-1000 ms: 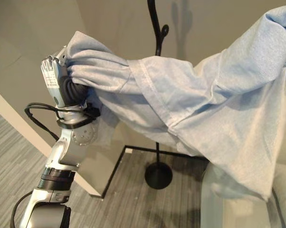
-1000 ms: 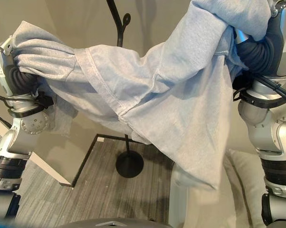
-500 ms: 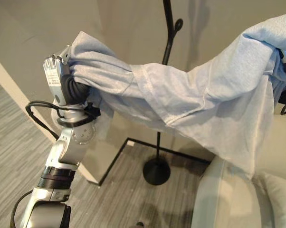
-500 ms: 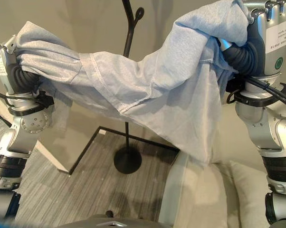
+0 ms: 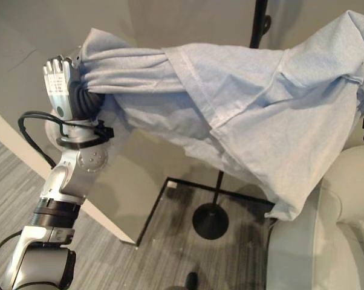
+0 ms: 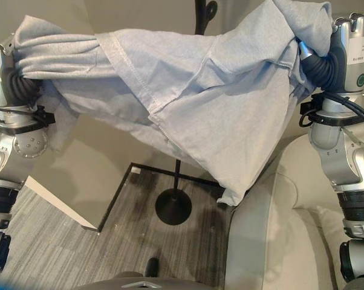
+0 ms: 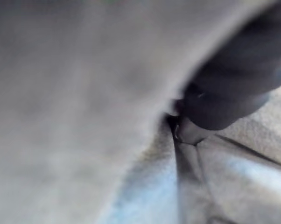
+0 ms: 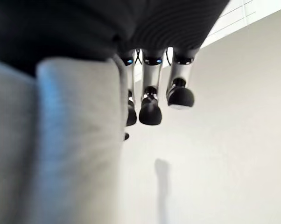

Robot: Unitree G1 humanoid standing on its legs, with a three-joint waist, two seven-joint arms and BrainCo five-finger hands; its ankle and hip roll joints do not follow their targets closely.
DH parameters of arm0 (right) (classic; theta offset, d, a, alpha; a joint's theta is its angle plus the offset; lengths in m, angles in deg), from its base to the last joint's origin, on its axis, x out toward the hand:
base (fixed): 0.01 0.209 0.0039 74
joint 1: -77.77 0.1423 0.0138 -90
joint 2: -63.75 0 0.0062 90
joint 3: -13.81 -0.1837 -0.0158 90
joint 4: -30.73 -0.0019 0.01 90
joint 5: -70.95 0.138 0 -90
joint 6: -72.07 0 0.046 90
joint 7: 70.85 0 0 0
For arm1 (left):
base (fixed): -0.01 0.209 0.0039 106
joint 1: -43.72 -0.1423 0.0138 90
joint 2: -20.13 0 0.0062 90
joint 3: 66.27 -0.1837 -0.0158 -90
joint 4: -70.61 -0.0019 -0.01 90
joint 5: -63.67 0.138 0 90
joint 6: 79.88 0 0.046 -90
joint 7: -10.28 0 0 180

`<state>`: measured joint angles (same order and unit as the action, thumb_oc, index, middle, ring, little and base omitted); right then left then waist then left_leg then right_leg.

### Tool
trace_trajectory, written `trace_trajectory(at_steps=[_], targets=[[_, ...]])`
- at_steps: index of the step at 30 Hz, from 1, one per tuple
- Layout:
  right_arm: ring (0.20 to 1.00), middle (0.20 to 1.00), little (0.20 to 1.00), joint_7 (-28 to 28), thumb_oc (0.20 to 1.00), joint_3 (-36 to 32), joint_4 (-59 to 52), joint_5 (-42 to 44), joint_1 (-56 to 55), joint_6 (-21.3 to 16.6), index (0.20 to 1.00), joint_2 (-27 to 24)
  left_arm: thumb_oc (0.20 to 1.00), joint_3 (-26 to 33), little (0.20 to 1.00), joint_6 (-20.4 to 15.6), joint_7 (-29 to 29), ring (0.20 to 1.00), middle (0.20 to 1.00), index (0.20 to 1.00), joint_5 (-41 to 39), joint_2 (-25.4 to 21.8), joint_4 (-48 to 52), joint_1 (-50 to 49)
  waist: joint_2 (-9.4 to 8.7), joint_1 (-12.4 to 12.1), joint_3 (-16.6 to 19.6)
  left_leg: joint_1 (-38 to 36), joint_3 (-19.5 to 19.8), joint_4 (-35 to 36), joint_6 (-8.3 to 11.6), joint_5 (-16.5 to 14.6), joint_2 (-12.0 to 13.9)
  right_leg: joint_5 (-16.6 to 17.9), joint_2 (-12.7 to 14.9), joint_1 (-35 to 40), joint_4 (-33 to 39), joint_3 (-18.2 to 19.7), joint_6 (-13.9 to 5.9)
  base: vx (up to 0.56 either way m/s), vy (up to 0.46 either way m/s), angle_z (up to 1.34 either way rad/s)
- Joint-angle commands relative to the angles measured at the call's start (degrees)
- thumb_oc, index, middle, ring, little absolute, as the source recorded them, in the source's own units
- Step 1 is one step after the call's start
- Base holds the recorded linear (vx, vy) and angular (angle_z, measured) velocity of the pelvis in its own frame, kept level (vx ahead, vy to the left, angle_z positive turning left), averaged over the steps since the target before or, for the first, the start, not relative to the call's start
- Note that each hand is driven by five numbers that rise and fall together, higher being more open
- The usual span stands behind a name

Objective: Hang the clothes on the sofa on the clothes rack.

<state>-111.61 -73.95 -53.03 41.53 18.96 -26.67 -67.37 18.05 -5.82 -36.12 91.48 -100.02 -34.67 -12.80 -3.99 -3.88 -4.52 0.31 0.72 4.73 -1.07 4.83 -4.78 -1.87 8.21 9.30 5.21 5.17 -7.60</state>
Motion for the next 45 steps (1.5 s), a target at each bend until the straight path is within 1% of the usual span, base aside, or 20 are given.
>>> trace_trajectory(at_steps=[1, 5, 9, 10, 11, 13, 14, 15, 16, 17, 18, 19, 22, 27, 28, 30, 34, 39, 44, 45], targets=[[0.2, 0.2, 0.2, -2.6, 0.2, -1.5, 8.0, 5.5, 1.8, 5.4, 0.2, -3.7, 0.2, 1.3, 0.2, 1.1, -1.1, 0.2, 0.2, 0.2, -4.6, -3.4, -4.8, 1.0, 0.49, -1.3, 9.9, 4.4, 2.2, 0.3, 5.54, -0.3, 3.5, -3.9, -2.8, 0.9, -2.9, -1.1, -2.5, 0.1, 0.122, -0.23], [0.2, 0.2, 0.2, -2.6, 0.2, -0.9, 12.2, 6.9, 2.8, 6.3, 0.2, -4.1, 0.2, 1.2, 0.2, 0.6, -0.5, 0.2, 0.2, 0.2, -6.7, -3.1, -5.5, 1.6, 0.47, -1.3, 10.4, 4.0, 1.5, 0.3, 5.08, -1.0, 3.3, -3.3, -2.1, 0.6, -2.6, -1.2, -3.11, 0.04, 0.047, -0.06], [0.2, 0.2, 0.2, -0.8, 0.2, 2.4, 17.8, 10.4, 5.3, 5.6, 0.2, -5.0, 0.2, -0.9, 0.2, -0.3, 1.0, 0.2, 0.2, 0.2, -9.9, -1.9, -7.5, 3.8, -0.05, -1.2, 10.6, 3.5, 1.0, 0.3, 4.89, -2.0, 3.2, -3.1, -1.6, 0.9, -1.8, -1.5, -3.35, 0.04, 0.012, -0.09], [0.2, 0.2, 0.2, 0.7, 0.2, 4.8, 20.9, 12.0, 7.0, 5.2, 0.2, -5.4, 0.2, -3.0, 0.2, -0.6, 2.6, 0.2, 0.2, 0.2, -11.1, -1.9, -9.3, 5.5, -0.01, -1.0, 10.5, 3.6, 0.9, 0.3, 4.87, -1.5, 3.3, -2.6, -1.8, 0.7, -1.5, -1.5, -3.39, 0.05, -0.008, -0.13], [0.2, 0.2, 0.2, 0.7, 0.2, 5.1, 21.1, 12.1, 7.3, 5.1, 0.2, -5.4, 0.2, -3.0, 0.2, -0.6, 2.6, 0.2, 0.2, 0.2, -11.2, -1.9, -9.4, 5.6, -0.12, -1.0, 10.6, 3.4, 0.9, 0.3, 4.89, -2.1, 3.2, -3.0, -1.7, 1.0, -1.4, -1.5, -3.36, 0.03, -0.008, -0.12], [0.2, 0.2, 0.2, 3.4, 0.2, 10.4, 26.1, 15.2, 11.3, 4.3, 0.2, -5.5, 0.2, -7.1, 0.2, -1.0, 4.7, 0.2, 0.2, 0.2, -13.7, -1.7, -14.0, 9.3, -0.17, -0.8, 10.4, 3.5, 0.9, 0.3, 4.98, -2.0, 3.2, -2.8, -1.9, 0.9, -1.0, -1.5, -3.36, 0.04, -0.013, -0.07], [0.2, 0.2, 0.2, 3.4, 0.2, 10.8, 26.5, 15.3, 11.8, 4.2, 0.2, -5.5, 0.2, -7.2, 0.2, -1.1, 4.7, 0.2, 0.2, 0.2, -13.8, -1.7, -14.3, 9.5, -0.13, -0.7, 10.3, 3.5, 0.9, 0.3, 4.98, -2.0, 3.2, -2.8, -1.9, 0.9, -1.0, -1.5, -3.36, 0.0, 0.0, 0.0], [0.2, 0.2, 0.2, 4.6, 0.2, 13.1, 28.5, 16.6, 13.7, 3.8, 0.2, -5.2, 0.2, -8.8, 0.2, -1.3, 5.7, 0.2, 0.2, 0.2, -15.0, -1.7, -16.1, 11.0, -0.1, -0.7, 10.1, 3.6, 1.0, 0.3, 5.01, -1.9, 3.2, -2.8, -2.1, 0.9, -0.9, -1.6, -3.37, 0.0, 0.0, 0.0], [0.2, 0.2, 0.2, 6.7, 0.2, 16.8, 32.0, 19.1, 16.7, 3.1, 0.2, -4.8, 0.2, -11.8, 0.2, -1.0, 7.1, 0.2, 0.2, 0.2, -16.2, -2.0, -19.8, 14.0, -0.1, -0.7, 9.9, 3.9, 1.1, 0.3, 5.09, -1.7, 3.3, -2.8, -2.3, 0.7, -0.9, -1.5, -3.4, 0.0, 0.0, 0.0], [0.2, 0.2, 0.2, 6.7, 0.2, 17.2, 32.4, 19.2, 17.3, 3.0, 0.2, -4.8, 0.2, -11.9, 0.2, -1.2, 7.0, 0.2, 0.2, 0.2, -16.3, -2.0, -20.2, 14.4, -0.07, -0.6, 9.8, 3.9, 1.1, 0.3, 5.1, -1.7, 3.3, -2.8, -2.3, 0.7, -0.9, -1.5, -3.4, 0.0, 0.0, 0.0], [0.2, 0.2, 0.2, 8.7, 0.2, 20.6, 35.2, 20.9, 19.8, 2.7, 0.2, -4.2, 0.2, -14.6, 0.2, -0.6, 8.3, 0.2, 0.2, 0.2, -17.4, -2.2, -24.9, 16.9, 0.04, -0.5, 9.5, 4.3, 1.1, 0.3, 5.18, -1.3, 3.4, -2.8, -2.6, 0.5, -1.0, -1.6, -3.42, 0.0, 0.0, 0.0], [0.2, 0.2, 0.2, 8.8, 0.2, 20.9, 35.5, 21.0, 20.2, 2.6, 0.2, -4.2, 0.2, -14.7, 0.2, -0.8, 8.3, 0.2, 0.2, 0.2, -17.5, -2.2, -25.2, 17.2, 0.06, -0.5, 9.5, 4.3, 1.1, 0.3, 5.19, -1.3, 3.4, -2.8, -2.6, 0.5, -1.0, -1.6, -3.41, 0.0, 0.0, 0.0], [0.2, 0.2, 0.2, 10.7, 0.2, 25.7, 40.9, 23.5, 25.5, 2.2, 0.2, -3.2, 0.2, -19.2, 0.2, 0.0, 10.2, 0.2, 0.2, 0.2, -18.7, -3.4, -34.7, 22.2, 0.37, -0.2, 8.7, 5.0, 1.0, 0.3, 5.28, -0.7, 3.5, -2.5, -2.9, -0.2, -1.5, -2.0, -3.53, 0.01, 0.007, 0.04], [0.2, 0.2, 0.2, 12.4, 0.2, 31.1, 47.3, 24.5, 32.0, 2.8, 0.2, -1.8, 0.2, -22.0, 0.2, 1.3, 11.3, 0.2, 0.2, 0.2, -19.8, -4.2, -41.9, 26.1, 0.5, -0.6, 7.9, 5.8, 1.2, 0.3, 4.98, -0.5, 3.5, -1.4, -3.0, -1.4, -1.8, -2.3, -3.98, 0.03, 0.028, 0.08], [0.2, 0.2, 0.2, 12.4, 0.2, 31.4, 47.4, 24.5, 32.3, 2.7, 0.2, -1.8, 0.2, -22.0, 0.2, 1.2, 11.4, 0.2, 0.2, 0.2, -19.8, -4.2, -42.1, 26.2, 0.55, -0.6, 7.9, 5.8, 1.2, 0.3, 4.97, -0.5, 3.5, -1.4, -3.0, -1.4, -1.8, -2.3, -3.98, 0.06, 0.045, 0.09], [0.2, 0.2, 0.2, 12.8, 0.2, 33.2, 50.5, 24.9, 35.2, 3.4, 0.2, -0.9, 0.2, -22.7, 0.2, 2.0, 11.9, 0.2, 0.2, 0.2, -20.9, -4.4, -46.2, 27.9, 0.5, -0.8, 7.8, 6.1, 1.2, 0.3, 4.87, -0.6, 3.3, -0.6, -2.6, -1.8, -1.5, -2.5, -4.45, 0.08, 0.063, 0.05], [0.2, 0.2, 0.2, 13.1, 0.2, 34.3, 53.6, 25.6, 37.4, 4.0, 0.2, 0.2, 0.2, -23.0, 0.2, 2.5, 11.8, 0.2, 0.2, 0.2, -21.2, -3.9, -48.1, 28.9, 0.38, -1.2, 7.6, 6.5, 1.2, 0.3, 4.73, -0.8, 3.2, 0.2, -2.3, -2.4, -1.5, -2.4, -4.7, 0.03, 0.039, 0.0], [0.2, 0.2, 0.2, 13.9, 0.2, 33.7, 55.0, 25.9, 35.8, 4.2, 0.2, 2.2, 0.2, -23.3, 0.2, 2.5, 12.3, 0.2, 0.2, 0.2, -20.6, -1.8, -48.8, 27.7, 0.21, -1.8, 7.0, 7.5, 1.2, 0.3, 4.39, -1.0, 2.9, 0.8, -1.7, -3.5, -1.5, -2.6, -4.91, 0.03, 0.054, -0.03], [0.2, 0.2, 0.2, 15.3, 0.2, 32.0, 56.6, 24.5, 29.4, 4.3, 0.2, 8.3, 0.2, -22.2, 0.2, 2.9, 13.8, 0.2, 0.2, 0.2, -20.0, 3.7, -52.0, 22.4, 0.58, -2.3, 4.9, 10.1, 1.1, 0.3, 4.1, -0.7, 2.6, 1.4, -1.1, -6.2, -1.3, -2.5, -5.04, -0.04, 0.047, -0.02], [0.2, 0.2, 0.2, 15.3, 0.2, 31.7, 57.3, 24.0, 28.2, 4.3, 0.2, 9.8, 0.2, -21.5, 0.2, 2.9, 13.9, 0.2, 0.2, 0.2, -20.5, 5.6, -52.6, 21.4, 0.7, -2.5, 4.4, 10.8, 1.2, 0.3, 4.05, -0.6, 2.6, 1.4, -1.1, -6.9, -1.3, -2.4, -4.99, -0.07, 0.038, -0.05]])
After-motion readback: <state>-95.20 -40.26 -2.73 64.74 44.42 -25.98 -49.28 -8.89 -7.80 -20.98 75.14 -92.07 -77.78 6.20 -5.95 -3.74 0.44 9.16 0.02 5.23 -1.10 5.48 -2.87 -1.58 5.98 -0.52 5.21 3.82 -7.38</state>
